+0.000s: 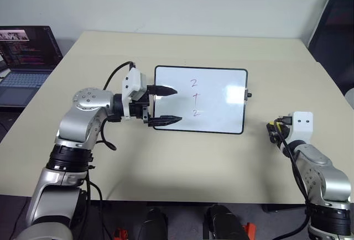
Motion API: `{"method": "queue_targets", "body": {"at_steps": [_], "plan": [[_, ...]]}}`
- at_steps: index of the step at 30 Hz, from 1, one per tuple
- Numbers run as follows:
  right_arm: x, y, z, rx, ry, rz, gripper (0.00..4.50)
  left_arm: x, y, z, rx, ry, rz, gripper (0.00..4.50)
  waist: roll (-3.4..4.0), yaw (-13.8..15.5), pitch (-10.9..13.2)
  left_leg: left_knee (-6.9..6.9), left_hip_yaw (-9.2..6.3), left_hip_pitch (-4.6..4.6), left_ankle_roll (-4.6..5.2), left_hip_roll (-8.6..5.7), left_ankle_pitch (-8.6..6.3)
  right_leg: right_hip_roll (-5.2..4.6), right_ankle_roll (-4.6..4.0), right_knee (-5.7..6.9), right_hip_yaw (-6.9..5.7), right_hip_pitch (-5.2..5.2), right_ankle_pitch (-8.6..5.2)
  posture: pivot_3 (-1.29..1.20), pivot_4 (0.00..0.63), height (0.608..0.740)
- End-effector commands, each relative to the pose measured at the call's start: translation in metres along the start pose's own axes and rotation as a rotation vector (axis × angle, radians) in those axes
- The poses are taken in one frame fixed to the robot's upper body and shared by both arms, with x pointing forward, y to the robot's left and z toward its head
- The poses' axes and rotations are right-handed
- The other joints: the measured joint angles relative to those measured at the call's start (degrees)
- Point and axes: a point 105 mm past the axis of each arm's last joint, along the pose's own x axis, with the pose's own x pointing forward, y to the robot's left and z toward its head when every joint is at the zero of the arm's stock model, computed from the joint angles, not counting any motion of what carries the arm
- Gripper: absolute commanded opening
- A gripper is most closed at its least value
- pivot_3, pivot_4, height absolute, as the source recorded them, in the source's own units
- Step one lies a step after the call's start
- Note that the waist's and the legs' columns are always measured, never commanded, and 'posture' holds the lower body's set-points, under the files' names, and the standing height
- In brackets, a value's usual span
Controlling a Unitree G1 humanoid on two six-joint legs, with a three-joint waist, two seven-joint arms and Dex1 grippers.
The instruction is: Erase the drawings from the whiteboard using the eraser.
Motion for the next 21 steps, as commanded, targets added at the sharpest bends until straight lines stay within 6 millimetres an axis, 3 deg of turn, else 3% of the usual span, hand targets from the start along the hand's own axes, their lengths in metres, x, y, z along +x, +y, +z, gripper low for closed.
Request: {"method": "queue_targets", "body": {"at_steps": [1, 7, 10, 15, 21], "plan": [[-0.026, 0.039, 0.043, -0.133, -0.147, 0.191, 0.97, -0.02, 0.009, 0.001, 0.059, 0.097, 0.126, 4.5, 0.02, -0.2, 0.0, -0.01, 0.0, 0.0, 0.0, 0.01, 0.0, 0.01, 0.0, 0.01, 0.0, -0.02, 0.0, 0.0, 0.15, 0.74], [-0.03, 0.091, 0.101, -0.276, -0.321, 0.362, 0.97, -0.025, 0.018, -0.008, 0.019, 0.187, 0.238, 4.5, -0.06, -0.2, 0.1, 0.15, 0.01, 0.06, 0.04, 0.0, 0.04, 0.02, -0.09, 0.18, 0.03, -0.01, -0.01, 0.0, 0.15, 0.74], [-0.019, 0.124, 0.114, -0.413, -0.362, 0.445, 0.97, -0.023, 0.023, -0.007, 0.004, 0.181, 0.278, 4.5, -0.07, -0.3, 0.1, 0.15, 0.01, 0.18, 0.1, 0.01, 0.08, 0.02, -0.14, 0.29, 0.01, -0.01, 0.01, 0.0, 0.15, 0.74], [0.012, 0.161, 0.133, -0.542, -0.421, 0.476, 0.97, -0.023, 0.029, -0.007, -0.012, 0.179, 0.33, 4.5, -0.07, -0.4, 0.1, 0.06, 0.03, 0.09, 0.1, 0.01, 0.09, 0.02, -0.14, 0.29, 0.01, -0.08, -0.02, 0.0, 0.15, 0.74], [0.039, 0.188, 0.146, -0.635, -0.465, 0.471, 0.97, -0.023, 0.025, -0.008, -0.034, 0.175, 0.326, 4.5, -0.07, -0.6, 0.1, -0.02, -0.07, -0.15, 0.11, 0.01, 0.09, 0.04, 0.04, 0.4, -0.12, -0.31, 0.17, 0.0, 0.15, 0.74]]}}
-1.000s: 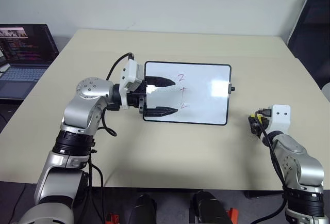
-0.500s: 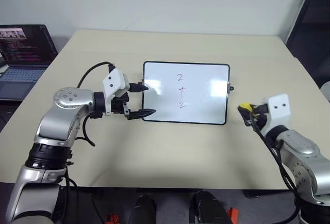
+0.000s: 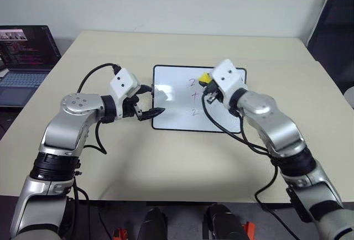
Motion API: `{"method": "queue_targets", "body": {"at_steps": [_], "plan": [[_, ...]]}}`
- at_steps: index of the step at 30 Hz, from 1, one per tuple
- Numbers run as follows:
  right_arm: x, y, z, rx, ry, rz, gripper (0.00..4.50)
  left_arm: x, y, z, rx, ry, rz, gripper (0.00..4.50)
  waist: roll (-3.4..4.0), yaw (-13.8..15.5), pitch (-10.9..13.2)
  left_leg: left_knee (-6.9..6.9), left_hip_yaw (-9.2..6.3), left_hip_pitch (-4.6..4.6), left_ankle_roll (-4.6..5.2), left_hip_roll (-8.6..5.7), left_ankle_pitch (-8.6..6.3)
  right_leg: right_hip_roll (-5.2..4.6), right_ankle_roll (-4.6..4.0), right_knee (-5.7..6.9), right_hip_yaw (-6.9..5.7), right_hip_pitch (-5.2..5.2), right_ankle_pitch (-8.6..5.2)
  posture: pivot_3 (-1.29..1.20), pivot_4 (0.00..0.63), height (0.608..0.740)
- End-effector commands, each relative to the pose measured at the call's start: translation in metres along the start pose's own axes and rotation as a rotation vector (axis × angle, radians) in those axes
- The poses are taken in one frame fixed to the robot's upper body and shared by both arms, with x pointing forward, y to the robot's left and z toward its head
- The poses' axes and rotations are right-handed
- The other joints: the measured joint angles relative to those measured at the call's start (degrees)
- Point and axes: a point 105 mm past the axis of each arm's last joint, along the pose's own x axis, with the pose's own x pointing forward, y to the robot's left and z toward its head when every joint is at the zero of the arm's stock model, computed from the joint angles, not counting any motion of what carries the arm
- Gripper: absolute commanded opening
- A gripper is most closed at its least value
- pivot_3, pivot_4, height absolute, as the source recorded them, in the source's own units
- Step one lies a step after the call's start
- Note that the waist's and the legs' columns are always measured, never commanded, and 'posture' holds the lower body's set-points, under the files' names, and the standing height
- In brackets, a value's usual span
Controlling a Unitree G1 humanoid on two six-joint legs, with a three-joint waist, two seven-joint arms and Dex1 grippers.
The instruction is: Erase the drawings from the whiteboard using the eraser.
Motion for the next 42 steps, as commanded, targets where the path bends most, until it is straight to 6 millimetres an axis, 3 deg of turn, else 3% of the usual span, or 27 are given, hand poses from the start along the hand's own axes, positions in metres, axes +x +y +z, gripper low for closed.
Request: {"method": "queue_targets", "body": {"at_steps": [1, 5, 12, 16, 23, 28, 30, 35, 37, 42], "plan": [[0.017, -0.002, 0.011, -0.081, -0.043, -0.013, 0.97, -0.006, -0.001, 0.013, 0.032, -0.033, 0.004, 4.5, 0.0, -0.1, 0.0, 0.0, -0.01, -0.03, 0.0, 0.0, 0.0, 0.0, -0.01, 0.0, 0.0, -0.02, 0.0, 0.0, 0.15, 0.74], [0.039, 0.001, 0.013, -0.123, -0.045, 0.009, 0.97, -0.009, -0.007, 0.009, 0.033, -0.021, -0.007, 4.5, 0.02, -0.6, 0.0, -0.01, 0.0, -0.05, 0.0, 0.0, 0.0, 0.0, -0.03, 0.08, 0.0, -0.09, 0.02, 0.0, 0.15, 0.74], [0.053, 0.011, 0.009, -0.157, -0.037, 0.032, 0.97, -0.009, -0.01, 0.01, 0.03, -0.023, -0.01, 4.5, 0.02, -0.6, 0.0, 0.01, -0.04, -0.05, 0.0, -0.01, 0.0, 0.02, -0.03, 0.19, 0.0, -0.13, 0.01, 0.0, 0.15, 0.74], [0.052, 0.017, -0.009, -0.177, 0.048, 0.085, 0.97, -0.009, -0.01, 0.01, 0.031, -0.025, -0.007, 4.5, 0.02, -0.7, 0.0, 0.02, -0.04, -0.02, 0.0, 0.0, 0.0, 0.03, -0.02, 0.23, 0.01, -0.13, 0.01, 0.0, 0.15, 0.74], [0.049, -0.006, -0.01, -0.224, 0.067, 0.002, 0.97, -0.008, -0.01, 0.01, 0.028, -0.031, -0.008, 4.5, 0.02, -0.6, 0.0, 0.06, -0.07, -0.02, 0.0, -0.01, 0.02, 0.04, 0.02, 0.26, 0.0, -0.11, -0.01, 0.0, 0.15, 0.74], [0.038, 0.019, -0.028, -0.226, 0.14, 0.177, 0.97, -0.008, -0.011, 0.01, 0.025, -0.036, -0.011, 4.5, 0.02, -0.4, 0.0, 0.09, -0.09, -0.02, 0.0, -0.02, 0.02, 0.03, 0.03, 0.25, -0.01, -0.06, -0.01, 0.0, 0.15, 0.74], [0.036, 0.021, -0.03, -0.225, 0.148, 0.179, 0.97, -0.007, -0.01, 0.01, 0.022, -0.039, -0.008, 4.5, 0.01, -0.5, 0.0, 0.09, -0.11, -0.01, 0.0, -0.01, 0.02, 0.03, 0.03, 0.23, -0.03, -0.04, -0.01, 0.0, 0.15, 0.74], [0.043, -0.016, -0.013, -0.233, 0.086, -0.05, 0.97, -0.008, -0.009, 0.011, 0.021, -0.041, -0.011, 4.5, 0.02, -0.7, 0.0, 0.08, -0.11, 0.09, 0.04, -0.01, 0.05, 0.04, 0.11, 0.3, -0.01, -0.04, -0.07, 0.0, 0.15, 0.74], [0.044, -0.02, -0.011, -0.236, 0.078, -0.067, 0.97, -0.007, -0.009, 0.012, 0.022, -0.042, -0.012, 4.5, 0.01, -0.5, 0.0, 0.09, -0.1, 0.08, 0.1, -0.02, 0.1, 0.04, 0.08, 0.29, -0.01, -0.03, -0.05, 0.0, 0.15, 0.74], [0.04, 0.003, -0.032, -0.225, 0.159, 0.084, 0.97, -0.007, -0.009, 0.012, 0.022, -0.043, -0.014, 4.5, 0.01, -0.6, 0.0, 0.11, -0.1, 0.1, 0.13, -0.03, 0.13, 0.04, -0.1, 0.26, 0.0, 0.03, -0.15, 0.0, 0.15, 0.74]]}}
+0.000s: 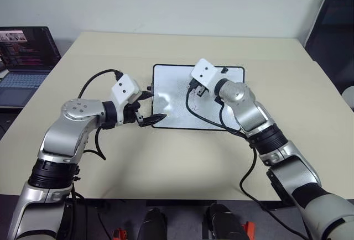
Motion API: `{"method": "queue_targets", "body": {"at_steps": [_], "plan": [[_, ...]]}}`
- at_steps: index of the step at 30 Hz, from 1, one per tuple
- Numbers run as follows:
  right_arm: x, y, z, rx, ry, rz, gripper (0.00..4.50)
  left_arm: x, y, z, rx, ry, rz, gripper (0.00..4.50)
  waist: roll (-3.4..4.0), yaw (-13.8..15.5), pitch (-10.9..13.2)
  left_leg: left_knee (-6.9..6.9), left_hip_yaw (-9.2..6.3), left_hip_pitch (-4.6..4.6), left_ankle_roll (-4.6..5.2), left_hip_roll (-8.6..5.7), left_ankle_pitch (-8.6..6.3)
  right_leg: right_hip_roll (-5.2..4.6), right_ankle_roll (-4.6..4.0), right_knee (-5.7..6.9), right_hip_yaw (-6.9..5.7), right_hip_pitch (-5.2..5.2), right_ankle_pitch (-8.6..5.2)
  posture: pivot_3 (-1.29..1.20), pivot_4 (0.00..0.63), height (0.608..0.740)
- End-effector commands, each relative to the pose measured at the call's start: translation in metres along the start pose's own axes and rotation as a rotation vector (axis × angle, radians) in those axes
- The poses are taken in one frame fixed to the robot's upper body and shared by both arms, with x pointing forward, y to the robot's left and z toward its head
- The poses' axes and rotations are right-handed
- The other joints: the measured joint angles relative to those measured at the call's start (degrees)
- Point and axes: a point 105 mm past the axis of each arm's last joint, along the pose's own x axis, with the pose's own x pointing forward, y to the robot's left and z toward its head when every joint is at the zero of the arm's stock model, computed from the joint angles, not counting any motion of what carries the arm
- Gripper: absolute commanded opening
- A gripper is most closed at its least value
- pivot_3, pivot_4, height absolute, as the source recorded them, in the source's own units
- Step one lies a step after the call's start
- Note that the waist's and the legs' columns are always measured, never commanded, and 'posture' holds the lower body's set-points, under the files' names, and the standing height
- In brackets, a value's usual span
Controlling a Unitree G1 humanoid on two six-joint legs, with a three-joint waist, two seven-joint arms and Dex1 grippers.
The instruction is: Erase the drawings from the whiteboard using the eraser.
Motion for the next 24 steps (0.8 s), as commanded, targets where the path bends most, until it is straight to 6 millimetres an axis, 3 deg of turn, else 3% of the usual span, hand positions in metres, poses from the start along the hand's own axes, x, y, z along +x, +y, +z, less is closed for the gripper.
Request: {"method": "queue_targets", "body": {"at_steps": [1, 9, 16, 18, 21, 24], "plan": [[-0.005, 0.016, -0.018, 0.001, 0.074, 0.111, 0.97, -0.006, 0.005, 0.017, 0.037, -0.053, 0.021, 4.5, -0.01, 0.0, 0.0, -0.01, 0.0, 0.02, 0.0, 0.0, 0.0, 0.0, 0.03, 0.01, 0.0, 0.0, 0.01, 0.0, 0.15, 0.74], [-0.009, 0.032, -0.015, -0.037, 0.062, 0.178, 0.97, -0.004, 0.005, 0.018, 0.04, -0.056, 0.017, 4.5, 0.0, -0.2, 0.0, -0.05, 0.01, 0.23, 0.0, 0.0, 0.0, 0.01, -0.06, 0.02, 0.01, 0.14, -0.03, 0.0, 0.15, 0.74], [-0.001, -0.007, 0.012, -0.039, -0.05, -0.06, 0.97, -0.005, 0.005, 0.018, 0.042, -0.056, 0.018, 4.5, 0.0, -0.3, 0.0, -0.04, 0.02, 0.29, 0.02, 0.0, 0.01, 0.01, -0.12, 0.03, 0.03, 0.17, 0.0, 0.0, 0.15, 0.74], [0.0, -0.006, 0.01, -0.034, -0.039, -0.053, 0.97, -0.005, 0.004, 0.018, 0.041, -0.057, 0.019, 4.5, 0.0, -0.2, 0.0, -0.05, 0.02, 0.27, 0.02, 0.01, 0.01, 0.01, -0.11, 0.0, 0.02, 0.16, 0.0, 0.0, 0.15, 0.74], [-0.005, 0.01, -0.01, -0.006, 0.03, 0.046, 0.97, -0.006, 0.005, 0.016, 0.029, -0.055, 0.029, 4.5, 0.0, -0.1, 0.0, -0.09, 0.01, 0.23, 0.02, 0.01, 0.01, 0.01, -0.01, -0.03, 0.01, 0.16, 0.0, 0.0, 0.15, 0.74], [-0.01, 0.014, -0.012, 0.022, 0.036, 0.066, 0.97, -0.009, 0.007, 0.01, -0.008, -0.051, 0.047, 4.5, 0.0, -0.2, 0.0, -0.13, 0.01, 0.22, 0.02, 0.01, 0.0, 0.01, 0.16, -0.05, 0.0, 0.16, 0.05, 0.0, 0.15, 0.74]]}}
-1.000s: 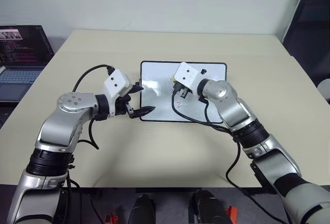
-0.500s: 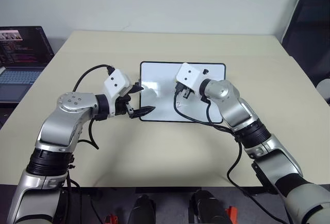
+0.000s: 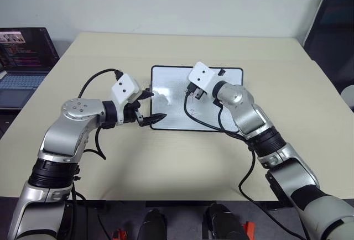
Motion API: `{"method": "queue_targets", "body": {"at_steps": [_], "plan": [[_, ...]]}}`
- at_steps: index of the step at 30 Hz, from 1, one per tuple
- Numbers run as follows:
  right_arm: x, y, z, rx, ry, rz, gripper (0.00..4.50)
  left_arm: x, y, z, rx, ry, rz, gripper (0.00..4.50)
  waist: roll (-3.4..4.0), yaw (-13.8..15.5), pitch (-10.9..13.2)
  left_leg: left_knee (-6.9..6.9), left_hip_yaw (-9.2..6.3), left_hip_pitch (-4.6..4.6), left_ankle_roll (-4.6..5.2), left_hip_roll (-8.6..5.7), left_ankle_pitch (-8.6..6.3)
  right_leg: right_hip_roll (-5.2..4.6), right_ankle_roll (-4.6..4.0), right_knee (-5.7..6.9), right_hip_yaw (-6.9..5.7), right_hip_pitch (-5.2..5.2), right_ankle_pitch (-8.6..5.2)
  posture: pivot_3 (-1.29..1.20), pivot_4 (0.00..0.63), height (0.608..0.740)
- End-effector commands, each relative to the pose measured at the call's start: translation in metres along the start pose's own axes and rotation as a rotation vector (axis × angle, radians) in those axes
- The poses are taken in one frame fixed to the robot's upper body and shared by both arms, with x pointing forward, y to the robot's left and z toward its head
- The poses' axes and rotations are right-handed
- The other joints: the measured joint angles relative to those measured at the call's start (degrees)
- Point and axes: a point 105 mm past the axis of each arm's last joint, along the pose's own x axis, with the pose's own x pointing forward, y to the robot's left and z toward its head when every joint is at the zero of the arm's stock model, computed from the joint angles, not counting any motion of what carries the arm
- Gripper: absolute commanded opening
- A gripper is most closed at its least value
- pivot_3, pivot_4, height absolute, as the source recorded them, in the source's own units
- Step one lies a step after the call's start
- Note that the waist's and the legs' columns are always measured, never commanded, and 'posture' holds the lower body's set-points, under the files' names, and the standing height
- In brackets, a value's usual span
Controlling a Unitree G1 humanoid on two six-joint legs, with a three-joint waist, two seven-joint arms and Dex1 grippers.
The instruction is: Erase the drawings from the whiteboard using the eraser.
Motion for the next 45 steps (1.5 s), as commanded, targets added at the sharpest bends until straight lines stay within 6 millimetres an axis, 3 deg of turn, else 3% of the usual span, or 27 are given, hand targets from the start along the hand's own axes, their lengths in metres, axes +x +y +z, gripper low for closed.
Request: {"method": "queue_targets", "body": {"at_steps": [1, 7, 10, 15, 20, 23, 37, 45], "plan": [[-0.006, 0.002, -0.01, 0.05, 0.035, 0.014, 0.97, -0.01, 0.007, 0.007, -0.022, -0.048, 0.044, 4.5, 0.0, -0.1, 0.0, -0.01, 0.0, 0.02, 0.0, 0.0, 0.0, 0.0, -0.01, 0.0, 0.0, 0.0, -0.01, 0.0, 0.15, 0.74], [-0.03, -0.013, 0.018, 0.25, -0.098, -0.013, 0.97, -0.022, 0.011, 0.005, -0.124, -0.116, 0.047, 4.5, 0.0, 0.0, 0.0, 0.02, 0.0, -0.02, 0.0, 0.0, 0.0, 0.0, -0.22, 0.03, 0.01, -0.03, -0.12, 0.0, 0.15, 0.74], [-0.05, -0.009, 0.025, 0.35, -0.149, 0.037, 0.97, -0.028, 0.007, 0.0, -0.091, -0.122, 0.026, 4.5, 0.01, 0.0, 0.0, -0.01, -0.01, -0.14, 0.0, 0.0, 0.0, 0.0, -0.13, 0.02, -0.01, -0.14, -0.07, 0.0, 0.15, 0.74], [-0.087, 0.014, 0.006, 0.475, -0.108, 0.123, 0.97, -0.035, 0.009, -0.009, -0.12, -0.134, 0.051, 4.5, 0.01, 0.3, 0.0, -0.12, -0.06, -0.2, -0.01, 0.02, -0.02, -0.01, -0.16, -0.01, -0.1, -0.18, -0.11, 0.0, 0.15, 0.74], [-0.104, 0.033, -0.004, 0.55, -0.08, 0.169, 0.97, -0.037, 0.01, -0.01, -0.137, -0.145, 0.058, 4.5, 0.0, 0.1, 0.0, -0.05, -0.04, -0.23, -0.01, 0.01, -0.02, -0.01, -0.31, 0.02, -0.06, -0.23, -0.3, 0.0, 0.15, 0.74], [-0.108, 0.042, -0.007, 0.564, -0.082, 0.189, 0.97, -0.038, 0.011, -0.01, -0.139, -0.153, 0.064, 4.5, -0.01, 0.0, 0.0, -0.04, -0.02, -0.18, -0.01, 0.02, -0.02, -0.01, -0.35, 0.02, -0.03, -0.22, -0.27, 0.0, 0.15, 0.74], [-0.1, 0.035, -0.002, 0.54, -0.127, 0.136, 0.97, -0.036, 0.009, 0.001, -0.127, -0.197, 0.064, 4.5, -0.02, 0.1, 0.0, -0.06, -0.01, -0.22, -0.01, 0.02, -0.02, -0.01, -0.34, -0.04, -0.03, -0.23, -0.27, 0.0, 0.15, 0.74], [-0.085, 0.036, 0.015, 0.339, -0.176, 0.14, 0.97, -0.033, 0.004, -0.014, -0.092, -0.095, 0.038, 4.5, -0.02, 0.0, 0.0, -0.06, 0.0, -0.21, -0.01, 0.02, -0.02, -0.01, -0.34, -0.04, -0.02, -0.25, -0.28, 0.0, 0.15, 0.74]]}}
